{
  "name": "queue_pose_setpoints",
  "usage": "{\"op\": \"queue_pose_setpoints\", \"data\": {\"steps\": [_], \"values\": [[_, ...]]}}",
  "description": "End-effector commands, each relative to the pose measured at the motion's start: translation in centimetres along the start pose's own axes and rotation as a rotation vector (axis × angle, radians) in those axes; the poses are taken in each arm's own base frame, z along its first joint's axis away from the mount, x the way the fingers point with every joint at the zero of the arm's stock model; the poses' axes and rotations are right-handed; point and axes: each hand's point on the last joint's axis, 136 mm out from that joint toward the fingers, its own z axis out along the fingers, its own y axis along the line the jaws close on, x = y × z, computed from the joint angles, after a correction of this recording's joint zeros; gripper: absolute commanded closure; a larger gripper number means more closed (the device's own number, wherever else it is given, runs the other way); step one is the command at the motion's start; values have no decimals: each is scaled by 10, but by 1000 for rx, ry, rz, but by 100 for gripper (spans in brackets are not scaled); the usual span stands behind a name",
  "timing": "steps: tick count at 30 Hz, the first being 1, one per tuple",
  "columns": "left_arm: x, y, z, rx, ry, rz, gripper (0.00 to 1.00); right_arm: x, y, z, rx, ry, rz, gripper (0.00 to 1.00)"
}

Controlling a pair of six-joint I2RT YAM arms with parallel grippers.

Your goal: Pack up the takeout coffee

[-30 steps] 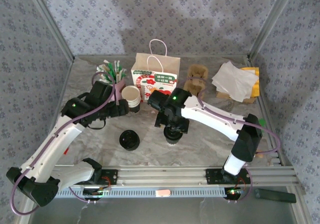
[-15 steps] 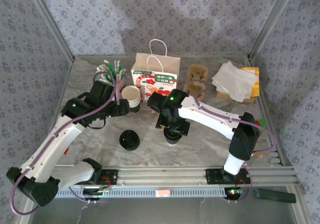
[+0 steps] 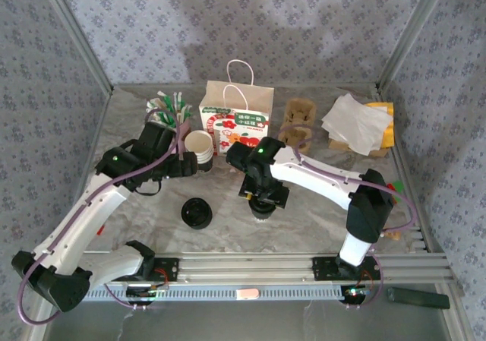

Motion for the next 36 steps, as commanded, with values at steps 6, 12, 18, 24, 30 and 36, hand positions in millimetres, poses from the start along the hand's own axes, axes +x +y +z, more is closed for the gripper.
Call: {"op": "queue_pose_setpoints", "data": {"steps": [6,12,18,24,30,36], "values": [[-6,-7,0,23,-5,19,0,-1,-7,9,37,14,28,20],[-7,-7,-1,24,-7,20,0,0,-9,12,41,23,31,21],[-6,-7,0,22,-6,25,0,-3,-16,12,63,13,40,22],[-8,-7,-1,23,-12,29,0,-6,-29,9,88,-4,81,25],[-9,-7,-1,20,-11,35,0,-12,-45,12,105,-3,137,26],[-8,-5,-2,13,-15,39,0,-31,-72,5,137,-40,184,26]]}}
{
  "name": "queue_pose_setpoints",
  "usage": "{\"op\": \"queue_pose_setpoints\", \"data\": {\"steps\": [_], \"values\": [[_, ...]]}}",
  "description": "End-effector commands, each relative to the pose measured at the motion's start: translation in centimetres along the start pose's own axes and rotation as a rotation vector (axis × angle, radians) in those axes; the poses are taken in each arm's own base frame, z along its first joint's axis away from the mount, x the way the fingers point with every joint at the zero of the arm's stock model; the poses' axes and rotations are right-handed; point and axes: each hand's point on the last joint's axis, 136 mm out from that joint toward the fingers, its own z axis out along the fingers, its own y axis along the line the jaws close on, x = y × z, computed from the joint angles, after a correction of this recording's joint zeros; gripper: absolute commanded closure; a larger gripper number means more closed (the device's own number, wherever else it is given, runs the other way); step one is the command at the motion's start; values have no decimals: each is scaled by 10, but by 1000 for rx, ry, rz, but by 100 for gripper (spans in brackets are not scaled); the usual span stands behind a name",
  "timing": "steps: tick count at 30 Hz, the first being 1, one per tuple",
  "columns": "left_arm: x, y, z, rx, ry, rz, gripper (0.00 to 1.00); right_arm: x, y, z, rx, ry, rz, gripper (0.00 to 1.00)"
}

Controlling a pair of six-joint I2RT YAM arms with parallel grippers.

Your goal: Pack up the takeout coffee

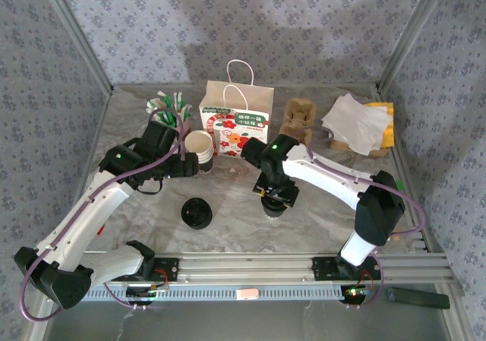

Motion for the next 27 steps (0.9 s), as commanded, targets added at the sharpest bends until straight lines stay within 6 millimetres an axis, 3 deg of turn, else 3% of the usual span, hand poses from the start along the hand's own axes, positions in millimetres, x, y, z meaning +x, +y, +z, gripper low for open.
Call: {"op": "queue_pose_setpoints", "data": {"steps": [1,15,27], "values": [[-9,-3,-7,18,-33,12,0,-18,-40,-4,116,-58,39,26],[-4,-1,-3,3,-11,17,0,-69,-107,-1,97,-53,163,25],[-4,-3,1,-4,14,16,0,-118,-123,-2,-3,-70,247,25]]}}
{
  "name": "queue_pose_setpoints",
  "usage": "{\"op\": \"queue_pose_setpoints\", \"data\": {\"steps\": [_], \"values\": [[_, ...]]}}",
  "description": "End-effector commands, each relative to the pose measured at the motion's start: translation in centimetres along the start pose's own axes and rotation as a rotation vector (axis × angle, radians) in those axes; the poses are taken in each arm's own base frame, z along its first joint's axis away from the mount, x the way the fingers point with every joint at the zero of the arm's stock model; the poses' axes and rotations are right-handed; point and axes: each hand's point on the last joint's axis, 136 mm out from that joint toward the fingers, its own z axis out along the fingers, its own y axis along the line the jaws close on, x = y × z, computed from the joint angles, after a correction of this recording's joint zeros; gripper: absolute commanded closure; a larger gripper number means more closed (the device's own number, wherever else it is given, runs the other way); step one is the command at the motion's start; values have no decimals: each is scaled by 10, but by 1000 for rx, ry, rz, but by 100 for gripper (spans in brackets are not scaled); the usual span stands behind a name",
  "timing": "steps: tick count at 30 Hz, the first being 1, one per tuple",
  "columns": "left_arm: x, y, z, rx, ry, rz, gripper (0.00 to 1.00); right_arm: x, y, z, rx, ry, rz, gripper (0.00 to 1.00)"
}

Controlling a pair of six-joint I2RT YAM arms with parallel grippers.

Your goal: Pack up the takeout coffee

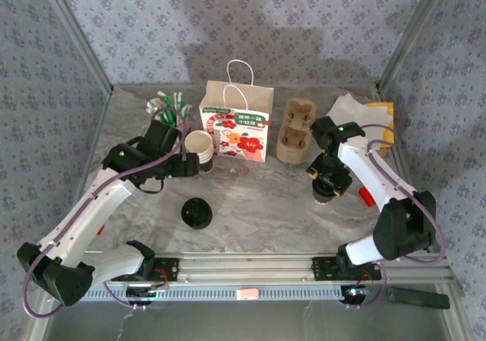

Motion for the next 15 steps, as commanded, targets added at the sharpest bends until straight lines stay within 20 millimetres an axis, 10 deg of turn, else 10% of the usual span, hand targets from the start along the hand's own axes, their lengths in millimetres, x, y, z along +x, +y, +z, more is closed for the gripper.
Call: {"op": "queue_pose_setpoints", "data": {"steps": [1,15], "values": [[-5,-2,-6,7,-8,7,0,-12,0,-2,-28,-6,-18,25],[-8,-5,-2,-5,21,-6,0,-63,4,10,-38,17,26,24]]}}
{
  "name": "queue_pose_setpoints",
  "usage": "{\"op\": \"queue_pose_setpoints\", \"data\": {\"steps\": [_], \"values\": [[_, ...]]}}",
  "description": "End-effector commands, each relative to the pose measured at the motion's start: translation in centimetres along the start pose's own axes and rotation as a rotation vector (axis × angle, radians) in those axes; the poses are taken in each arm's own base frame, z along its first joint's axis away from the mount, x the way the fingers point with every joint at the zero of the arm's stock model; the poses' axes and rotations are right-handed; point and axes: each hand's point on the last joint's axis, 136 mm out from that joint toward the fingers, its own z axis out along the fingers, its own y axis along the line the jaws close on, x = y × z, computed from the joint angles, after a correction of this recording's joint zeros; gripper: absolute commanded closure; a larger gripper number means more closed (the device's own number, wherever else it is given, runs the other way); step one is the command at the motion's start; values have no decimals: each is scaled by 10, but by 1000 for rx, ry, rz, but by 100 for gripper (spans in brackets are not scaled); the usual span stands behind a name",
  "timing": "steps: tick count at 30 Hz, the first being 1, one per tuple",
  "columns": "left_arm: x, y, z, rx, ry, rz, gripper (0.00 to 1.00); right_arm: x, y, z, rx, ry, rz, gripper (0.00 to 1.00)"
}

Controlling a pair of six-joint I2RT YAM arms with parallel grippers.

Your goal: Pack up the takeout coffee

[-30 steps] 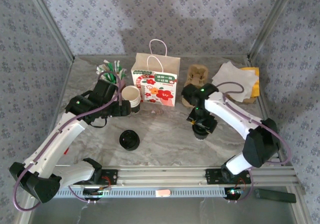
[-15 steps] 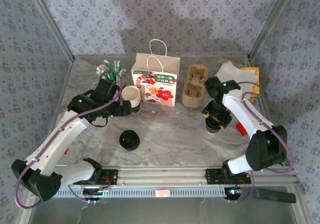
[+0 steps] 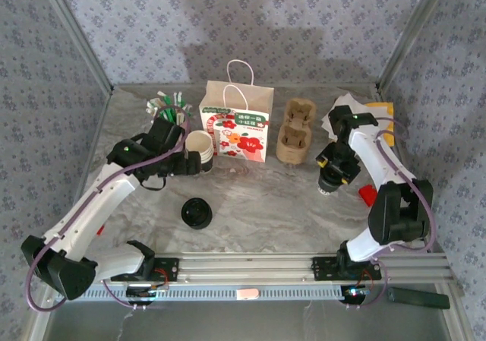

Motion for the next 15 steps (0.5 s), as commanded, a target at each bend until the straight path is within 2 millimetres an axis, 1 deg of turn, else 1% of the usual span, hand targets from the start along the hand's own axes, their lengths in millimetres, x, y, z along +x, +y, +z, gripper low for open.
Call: {"op": "queue_pose_setpoints", "data": {"steps": [1,7,15], "values": [[-5,-2,-7,4,0,-6,0,-15,-1,1,4,-1,2,25],[-7,-6,-3,9,14,-10,0,-37,-13,2,-4,-5,67,24],[-10,-12,1,15,24,-2,0,-68,-39,-3,16,-24,145,23]]}}
